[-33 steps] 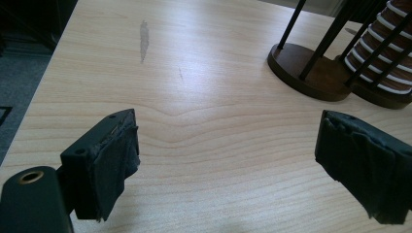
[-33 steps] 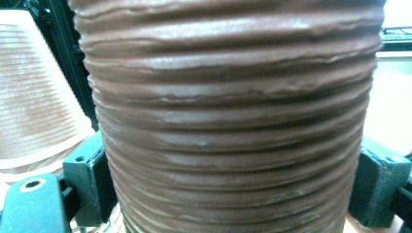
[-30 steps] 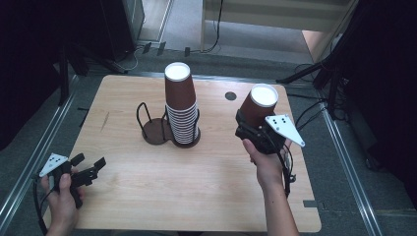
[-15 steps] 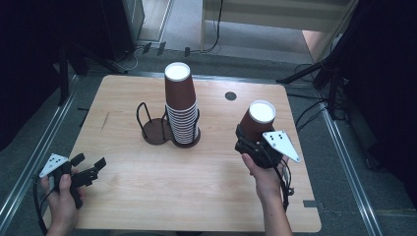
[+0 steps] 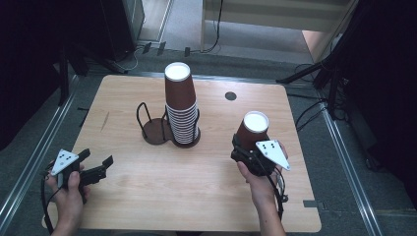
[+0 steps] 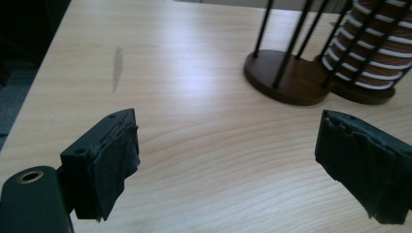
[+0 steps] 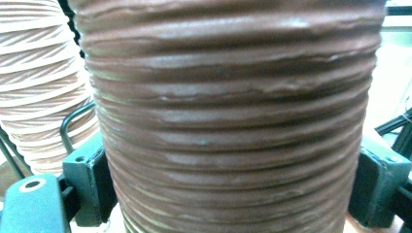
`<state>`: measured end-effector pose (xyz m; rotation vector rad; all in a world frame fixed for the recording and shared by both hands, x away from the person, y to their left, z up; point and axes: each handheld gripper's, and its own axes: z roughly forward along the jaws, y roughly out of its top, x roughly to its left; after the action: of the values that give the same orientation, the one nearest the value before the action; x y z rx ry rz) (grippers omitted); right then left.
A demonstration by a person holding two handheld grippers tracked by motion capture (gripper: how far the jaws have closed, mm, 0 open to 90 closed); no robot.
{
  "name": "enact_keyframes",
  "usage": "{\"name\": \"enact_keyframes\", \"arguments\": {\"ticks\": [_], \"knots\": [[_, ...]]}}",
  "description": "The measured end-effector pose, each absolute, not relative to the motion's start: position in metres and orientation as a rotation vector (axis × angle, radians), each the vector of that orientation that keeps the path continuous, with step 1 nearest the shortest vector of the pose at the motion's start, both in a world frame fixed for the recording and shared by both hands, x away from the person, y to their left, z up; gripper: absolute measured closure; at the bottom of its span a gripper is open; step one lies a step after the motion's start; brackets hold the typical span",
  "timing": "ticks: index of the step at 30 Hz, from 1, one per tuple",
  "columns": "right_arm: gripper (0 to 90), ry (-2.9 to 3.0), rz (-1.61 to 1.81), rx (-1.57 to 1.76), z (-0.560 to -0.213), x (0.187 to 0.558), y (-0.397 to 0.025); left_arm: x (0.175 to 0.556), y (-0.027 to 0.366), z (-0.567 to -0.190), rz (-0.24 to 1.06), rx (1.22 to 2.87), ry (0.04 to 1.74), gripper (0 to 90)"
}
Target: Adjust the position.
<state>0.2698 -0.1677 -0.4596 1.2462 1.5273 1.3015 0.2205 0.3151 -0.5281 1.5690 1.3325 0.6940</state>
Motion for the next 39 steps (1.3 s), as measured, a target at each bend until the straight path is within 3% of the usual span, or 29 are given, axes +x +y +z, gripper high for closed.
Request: {"name": "enact_keyframes", "arguments": {"ticks": [28, 39], "knots": [[12.2, 1.602, 1.272, 1.188, -0.478, 0.262, -0.153, 0.26, 0.219, -0.472, 0.546, 1.671, 1.039, 9.0], [12.5, 1.688, 1.243, 1.099, -0.49, 0.255, -0.128, 0.257, 0.189, -0.461, 0.391, 1.744, 0.893, 6.2]]}}
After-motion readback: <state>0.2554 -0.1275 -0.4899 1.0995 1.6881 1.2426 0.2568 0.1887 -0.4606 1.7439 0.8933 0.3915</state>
